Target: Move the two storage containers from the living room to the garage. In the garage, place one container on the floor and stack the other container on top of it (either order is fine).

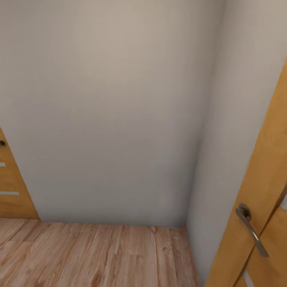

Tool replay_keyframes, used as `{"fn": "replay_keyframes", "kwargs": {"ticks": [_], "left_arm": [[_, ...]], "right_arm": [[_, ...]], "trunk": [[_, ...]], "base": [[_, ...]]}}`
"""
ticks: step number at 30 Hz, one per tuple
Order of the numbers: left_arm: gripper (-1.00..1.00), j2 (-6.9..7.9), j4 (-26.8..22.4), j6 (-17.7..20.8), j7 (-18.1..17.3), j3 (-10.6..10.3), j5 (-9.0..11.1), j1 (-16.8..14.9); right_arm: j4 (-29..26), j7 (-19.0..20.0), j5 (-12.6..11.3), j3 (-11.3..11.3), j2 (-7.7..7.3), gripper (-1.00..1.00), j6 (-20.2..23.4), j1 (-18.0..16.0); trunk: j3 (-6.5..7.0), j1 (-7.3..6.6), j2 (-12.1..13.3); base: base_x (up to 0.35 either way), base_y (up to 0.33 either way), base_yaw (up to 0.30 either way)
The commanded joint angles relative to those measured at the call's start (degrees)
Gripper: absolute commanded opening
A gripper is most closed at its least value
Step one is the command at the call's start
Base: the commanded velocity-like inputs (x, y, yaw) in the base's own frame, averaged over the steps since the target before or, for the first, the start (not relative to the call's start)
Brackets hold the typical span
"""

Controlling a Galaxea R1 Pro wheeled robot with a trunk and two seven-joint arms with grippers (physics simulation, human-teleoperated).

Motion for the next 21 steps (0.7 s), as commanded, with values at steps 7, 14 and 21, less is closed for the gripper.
{"fn": "replay_keyframes", "kwargs": {"ticks": [7, 14, 21], "left_arm": [[1.0, 0.0, 0.1, -0.2, -0.2, 0.0, 0.6, -0.1], [1.0, -0.08, 0.1, -0.3, -0.2, 0.0, 0.6, -0.1], [1.0, -0.15, 0.1, -0.4, -0.2, 0.0, 0.6, -0.1]], "right_arm": [[0.2, 0.0, 0.3, 0.3, 0.03, 1.0, -0.4, -0.1], [0.2, 0.0, 0.3, 0.3, 0.04, 1.0, -0.4, -0.1], [0.2, -0.1, 0.3, 0.3, 0.23, 1.0, -0.4, -0.1]], "trunk": [[-0.1, 0.05, -0.1], [-0.1, 0.05, -0.1], [-0.1, 0.05, -0.1]], "base": [[0.325, 0.0, 0.008], [0.118, 0.0, 0.24], [0.004, 0.0, 0.298]]}}
